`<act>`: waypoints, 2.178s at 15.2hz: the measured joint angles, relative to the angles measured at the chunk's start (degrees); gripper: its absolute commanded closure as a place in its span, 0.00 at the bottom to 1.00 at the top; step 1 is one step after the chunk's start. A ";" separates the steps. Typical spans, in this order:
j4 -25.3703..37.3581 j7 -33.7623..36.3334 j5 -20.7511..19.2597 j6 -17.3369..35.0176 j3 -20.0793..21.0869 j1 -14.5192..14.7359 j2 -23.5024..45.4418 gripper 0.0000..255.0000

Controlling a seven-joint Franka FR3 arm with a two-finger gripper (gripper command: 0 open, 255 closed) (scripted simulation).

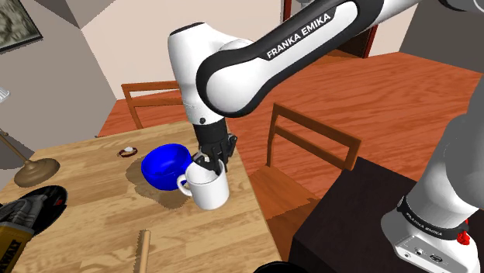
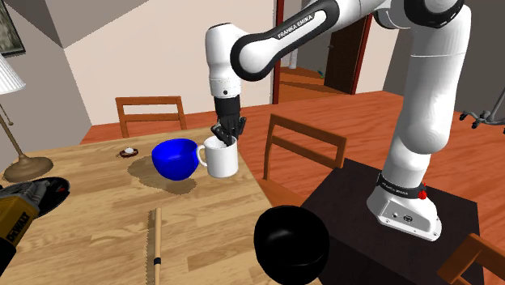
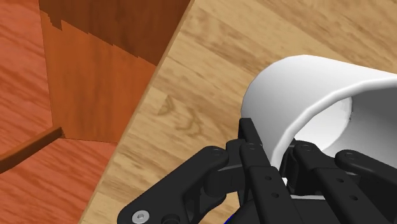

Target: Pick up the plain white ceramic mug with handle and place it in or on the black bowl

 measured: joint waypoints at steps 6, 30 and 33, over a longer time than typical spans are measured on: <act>3.08 -0.19 0.75 -4.40 0.14 -0.08 -1.48 1.00; -12.19 8.61 15.45 -9.98 6.77 8.40 -26.41 1.00; -13.63 11.15 17.78 -10.86 8.25 10.54 -29.55 1.00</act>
